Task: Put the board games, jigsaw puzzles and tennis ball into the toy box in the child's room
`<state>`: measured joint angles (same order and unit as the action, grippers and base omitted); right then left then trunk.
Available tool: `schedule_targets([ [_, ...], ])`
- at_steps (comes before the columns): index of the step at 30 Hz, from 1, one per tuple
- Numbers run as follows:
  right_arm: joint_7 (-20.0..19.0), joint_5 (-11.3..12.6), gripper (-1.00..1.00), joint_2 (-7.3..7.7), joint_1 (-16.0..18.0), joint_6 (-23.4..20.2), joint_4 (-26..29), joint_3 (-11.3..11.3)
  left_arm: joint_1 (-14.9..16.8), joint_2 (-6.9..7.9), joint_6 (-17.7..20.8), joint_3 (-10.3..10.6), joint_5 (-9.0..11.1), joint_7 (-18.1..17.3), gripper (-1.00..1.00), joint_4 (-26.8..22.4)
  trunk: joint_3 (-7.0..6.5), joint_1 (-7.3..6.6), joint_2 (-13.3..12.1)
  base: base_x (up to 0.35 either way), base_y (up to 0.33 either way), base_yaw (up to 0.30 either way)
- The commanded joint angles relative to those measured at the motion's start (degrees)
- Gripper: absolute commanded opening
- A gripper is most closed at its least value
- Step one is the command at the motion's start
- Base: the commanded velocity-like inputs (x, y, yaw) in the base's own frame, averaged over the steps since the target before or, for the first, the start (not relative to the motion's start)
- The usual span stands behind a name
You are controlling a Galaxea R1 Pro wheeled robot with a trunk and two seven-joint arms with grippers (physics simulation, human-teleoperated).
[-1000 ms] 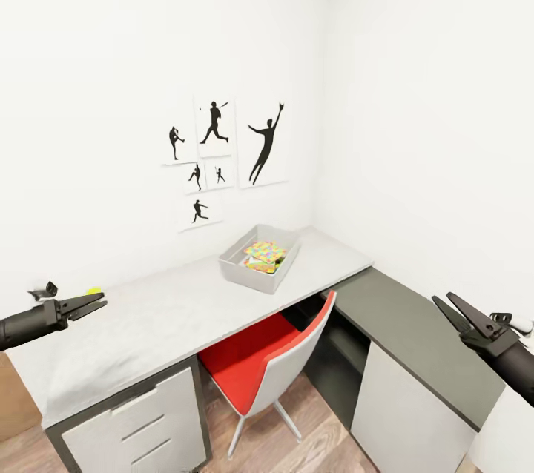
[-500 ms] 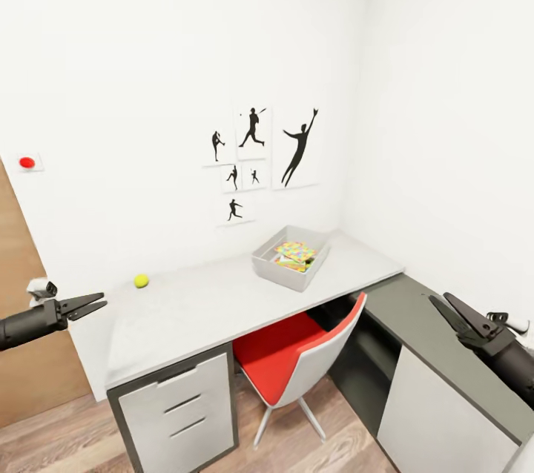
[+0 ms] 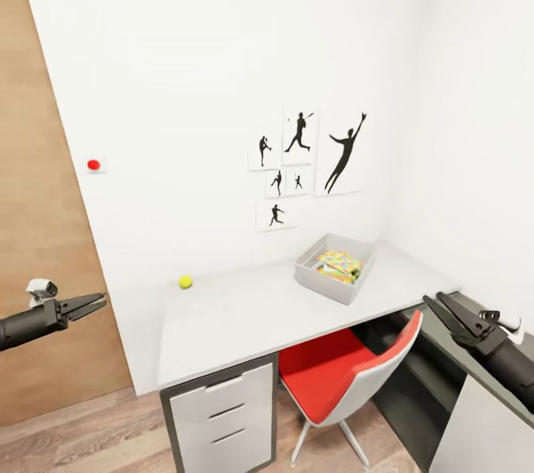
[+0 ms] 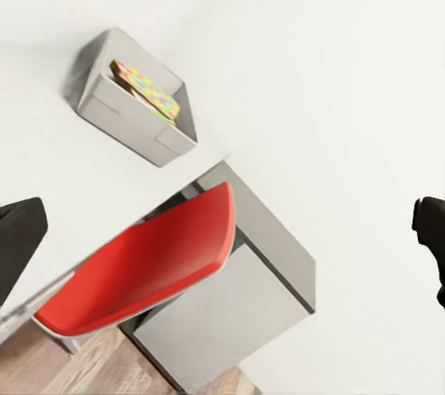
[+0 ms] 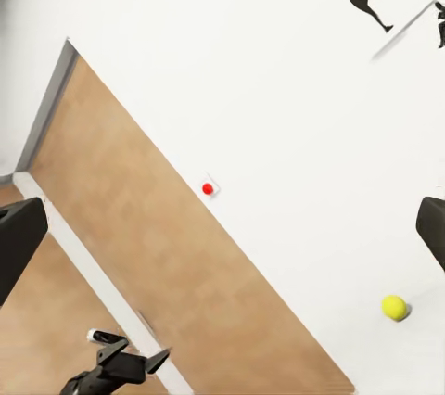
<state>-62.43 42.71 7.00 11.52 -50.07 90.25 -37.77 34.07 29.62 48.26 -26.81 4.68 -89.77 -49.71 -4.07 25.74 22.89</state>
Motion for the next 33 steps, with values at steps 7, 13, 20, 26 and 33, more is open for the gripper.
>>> schedule_targets([
  [7,-0.1,0.1,1.0,0.03,0.0,-0.3,0.0,-0.1,0.0,0.0,0.6,0.0,0.0,-0.2,1.0,0.0,-0.46,0.05,0.0,0.235,0.216,0.215],
  [13,-0.1,0.1,1.0,0.0,0.0,-0.3,0.0,0.0,0.0,0.0,0.6,0.0,0.0,-0.2,1.0,0.0,-0.87,0.05,0.0,0.249,0.158,0.215],
  [20,-0.1,0.1,1.0,-0.02,0.0,-0.3,0.0,0.0,0.0,0.0,0.6,0.0,0.0,-0.2,1.0,0.0,-1.35,0.05,0.0,0.24,0.02,0.215],
  [26,-0.1,0.1,1.0,-0.03,0.0,-0.3,0.1,0.1,0.0,0.0,0.6,0.0,0.0,-0.2,1.0,0.0,-1.76,0.05,0.0,0.182,-0.153,0.215],
  [33,0.0,0.1,1.0,0.01,0.0,-0.3,0.0,0.1,0.0,0.0,0.6,0.0,0.0,-0.2,1.0,0.0,-2.23,0.05,0.0,0.158,-0.131,0.215],
])
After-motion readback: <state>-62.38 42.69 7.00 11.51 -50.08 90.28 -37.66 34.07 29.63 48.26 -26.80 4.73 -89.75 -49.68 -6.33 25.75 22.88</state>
